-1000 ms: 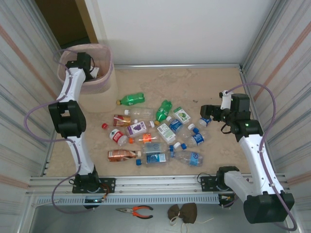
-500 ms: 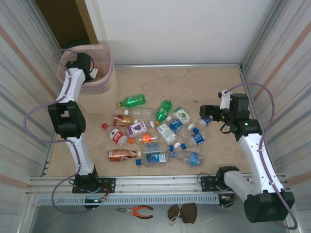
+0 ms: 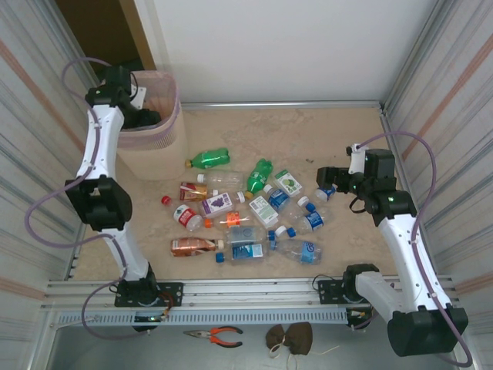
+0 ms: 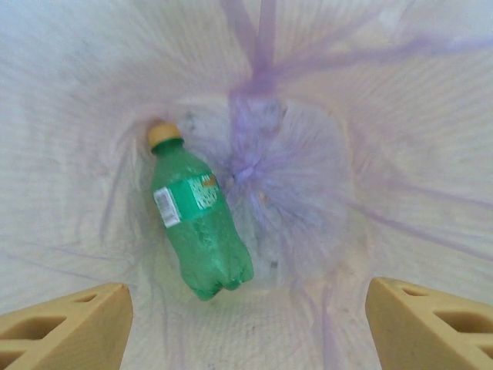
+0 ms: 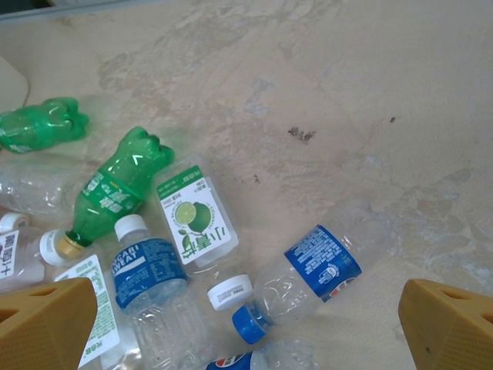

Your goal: Put the plastic bottles in the bin

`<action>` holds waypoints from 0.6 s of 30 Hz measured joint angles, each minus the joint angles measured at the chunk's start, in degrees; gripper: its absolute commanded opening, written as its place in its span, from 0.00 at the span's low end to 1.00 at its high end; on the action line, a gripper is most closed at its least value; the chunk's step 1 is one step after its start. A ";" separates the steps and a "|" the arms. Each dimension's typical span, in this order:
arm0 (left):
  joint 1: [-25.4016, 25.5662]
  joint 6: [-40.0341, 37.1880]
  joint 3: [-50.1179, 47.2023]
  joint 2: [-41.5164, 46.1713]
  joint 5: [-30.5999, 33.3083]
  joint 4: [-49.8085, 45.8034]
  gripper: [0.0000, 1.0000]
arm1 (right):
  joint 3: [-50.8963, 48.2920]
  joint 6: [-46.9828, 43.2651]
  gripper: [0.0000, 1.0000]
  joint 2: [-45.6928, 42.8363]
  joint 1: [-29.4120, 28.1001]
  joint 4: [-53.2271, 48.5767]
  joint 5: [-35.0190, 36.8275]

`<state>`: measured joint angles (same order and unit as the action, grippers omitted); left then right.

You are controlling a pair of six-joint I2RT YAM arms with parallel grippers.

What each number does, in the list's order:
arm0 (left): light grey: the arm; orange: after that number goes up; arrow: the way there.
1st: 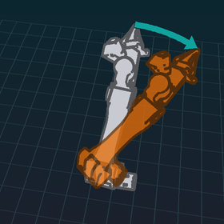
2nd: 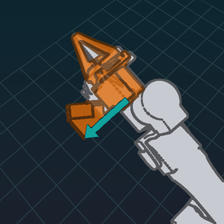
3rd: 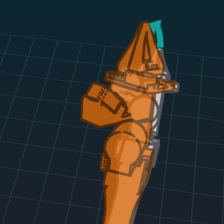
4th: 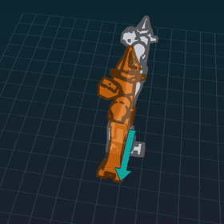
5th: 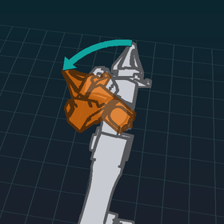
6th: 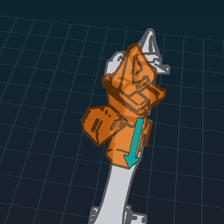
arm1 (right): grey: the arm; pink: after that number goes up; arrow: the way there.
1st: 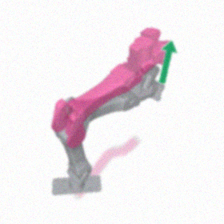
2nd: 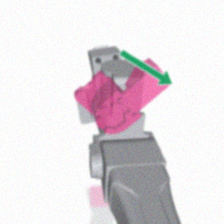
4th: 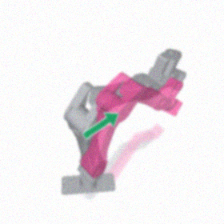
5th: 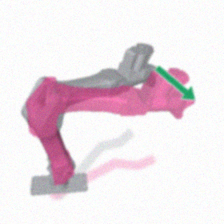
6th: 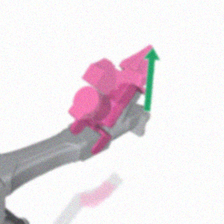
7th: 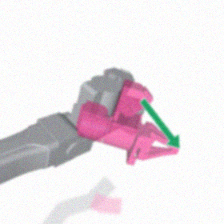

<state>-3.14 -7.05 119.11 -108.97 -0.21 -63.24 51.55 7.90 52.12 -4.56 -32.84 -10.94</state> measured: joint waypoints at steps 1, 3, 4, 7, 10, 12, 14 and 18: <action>0.11 0.42 0.57 1.07 -0.33 0.02 0.79 | 0.00 0.00 0.99 0.00 0.00 0.04 0.28; 0.26 1.14 1.20 2.97 -1.14 0.04 0.78 | 0.00 0.00 0.99 -0.04 0.00 0.04 0.63; 0.42 1.57 1.38 4.15 -1.75 0.04 0.78 | 0.00 0.00 0.99 -0.11 0.00 0.02 0.68; 0.70 3.10 1.55 7.32 -3.28 0.04 0.78 | 0.00 0.00 0.99 -0.42 0.00 0.04 0.68; 0.68 4.52 1.51 10.67 -4.96 0.04 0.78 | 0.00 0.00 0.99 -0.63 0.00 0.09 0.68; 0.68 5.44 0.81 13.42 -5.97 0.44 0.79 | 0.00 0.00 0.99 -0.63 0.00 0.17 0.68; 0.68 6.36 -0.76 16.90 -6.82 0.76 0.79 | 0.00 0.00 0.99 -0.63 0.00 0.17 0.66; 0.68 8.81 -6.16 25.16 -8.61 2.14 0.79 | 0.00 0.00 0.99 -0.63 0.00 0.22 0.63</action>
<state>-2.46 1.76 112.95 -83.81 -8.82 -61.10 51.55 7.90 51.48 -4.56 -32.62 -10.31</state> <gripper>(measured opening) 0.788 0.991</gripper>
